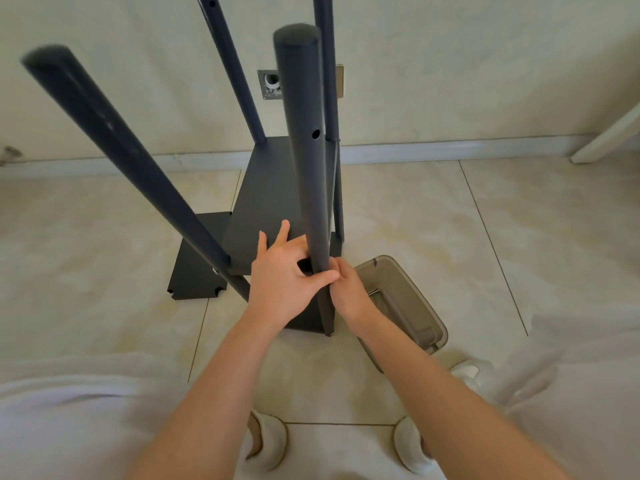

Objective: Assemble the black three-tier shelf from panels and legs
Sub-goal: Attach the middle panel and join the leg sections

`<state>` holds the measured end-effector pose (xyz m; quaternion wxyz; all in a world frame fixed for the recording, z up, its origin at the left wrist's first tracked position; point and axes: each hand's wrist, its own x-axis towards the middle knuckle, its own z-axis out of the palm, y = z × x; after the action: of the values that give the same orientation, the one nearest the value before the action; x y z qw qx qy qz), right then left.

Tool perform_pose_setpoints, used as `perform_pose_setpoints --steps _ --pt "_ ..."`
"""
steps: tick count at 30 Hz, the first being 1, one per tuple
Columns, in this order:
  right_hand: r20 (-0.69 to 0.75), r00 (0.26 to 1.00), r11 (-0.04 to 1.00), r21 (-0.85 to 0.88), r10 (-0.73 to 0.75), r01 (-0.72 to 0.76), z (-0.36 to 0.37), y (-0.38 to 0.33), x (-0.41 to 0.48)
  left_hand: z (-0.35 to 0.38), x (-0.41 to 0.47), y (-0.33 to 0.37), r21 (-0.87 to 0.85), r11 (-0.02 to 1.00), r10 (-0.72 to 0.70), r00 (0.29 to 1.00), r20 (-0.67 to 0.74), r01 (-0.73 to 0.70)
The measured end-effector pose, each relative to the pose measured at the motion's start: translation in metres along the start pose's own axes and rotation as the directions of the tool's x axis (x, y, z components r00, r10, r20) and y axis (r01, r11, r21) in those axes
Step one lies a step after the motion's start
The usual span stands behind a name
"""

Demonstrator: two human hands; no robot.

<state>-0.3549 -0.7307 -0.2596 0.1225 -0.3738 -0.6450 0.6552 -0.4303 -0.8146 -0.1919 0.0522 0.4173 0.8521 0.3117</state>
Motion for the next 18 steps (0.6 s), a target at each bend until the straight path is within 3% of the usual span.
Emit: perform_pose_setpoints --steps 6,12,18 --pt "0.073 0.997 0.998 -0.06 -0.008 0.012 0.024 -0.015 0.005 -0.026 0.003 -0.021 -0.068 0.988 -0.133 0.989 0.067 0.138" --pt "0.092 0.994 0.996 -0.074 -0.053 0.06 0.05 -0.024 -0.001 -0.051 -0.015 -0.044 -0.237 0.957 -0.16 0.986 0.045 0.166" --pt "0.14 0.979 0.964 -0.203 -0.145 0.172 0.068 -0.035 -0.007 -0.067 -0.028 -0.063 -0.375 0.902 -0.233 0.973 -0.003 0.215"
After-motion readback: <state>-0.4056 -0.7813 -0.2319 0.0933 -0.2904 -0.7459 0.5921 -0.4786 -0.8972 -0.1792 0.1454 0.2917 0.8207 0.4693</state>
